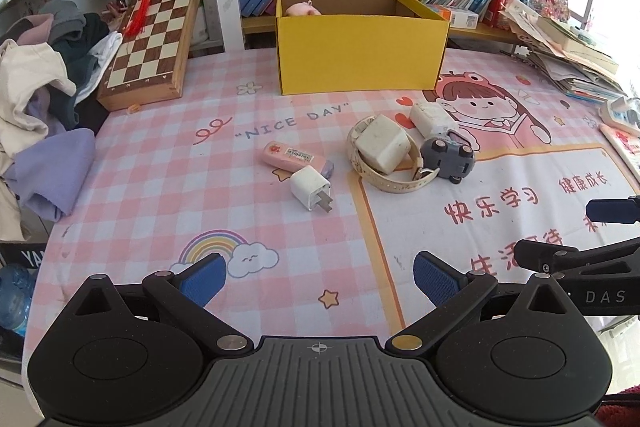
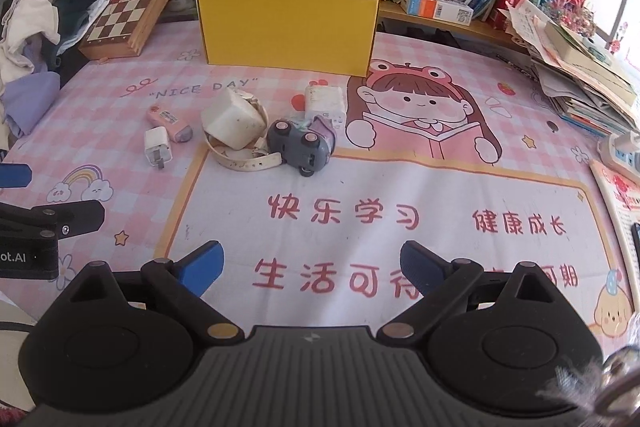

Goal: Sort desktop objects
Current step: 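Move the left tool to the small white plug while the right tool approaches the grey toy car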

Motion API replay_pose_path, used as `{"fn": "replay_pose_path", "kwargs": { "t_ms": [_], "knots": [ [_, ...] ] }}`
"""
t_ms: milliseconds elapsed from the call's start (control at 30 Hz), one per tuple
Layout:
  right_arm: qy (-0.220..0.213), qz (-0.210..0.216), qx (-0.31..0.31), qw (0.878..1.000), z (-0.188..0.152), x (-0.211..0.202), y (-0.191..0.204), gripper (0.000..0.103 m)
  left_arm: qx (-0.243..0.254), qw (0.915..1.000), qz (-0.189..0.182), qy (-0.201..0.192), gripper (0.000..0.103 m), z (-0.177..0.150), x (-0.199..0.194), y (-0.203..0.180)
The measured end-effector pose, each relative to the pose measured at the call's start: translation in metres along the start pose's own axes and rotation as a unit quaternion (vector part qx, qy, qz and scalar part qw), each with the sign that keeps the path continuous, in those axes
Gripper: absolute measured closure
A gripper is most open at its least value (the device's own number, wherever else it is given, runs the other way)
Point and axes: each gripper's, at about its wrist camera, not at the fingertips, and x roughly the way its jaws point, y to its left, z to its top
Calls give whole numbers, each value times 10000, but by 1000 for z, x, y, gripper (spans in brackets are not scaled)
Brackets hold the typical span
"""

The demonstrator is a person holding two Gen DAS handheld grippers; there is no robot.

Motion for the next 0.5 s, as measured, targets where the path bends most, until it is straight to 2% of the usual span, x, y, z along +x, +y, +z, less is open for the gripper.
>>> {"fn": "replay_pose_path", "kwargs": {
  "t_ms": [500],
  "knots": [
    [191,203,-199,9994,31,36,-15,6,-282,9993,161,194,2,18,29,2]
  ]
}}
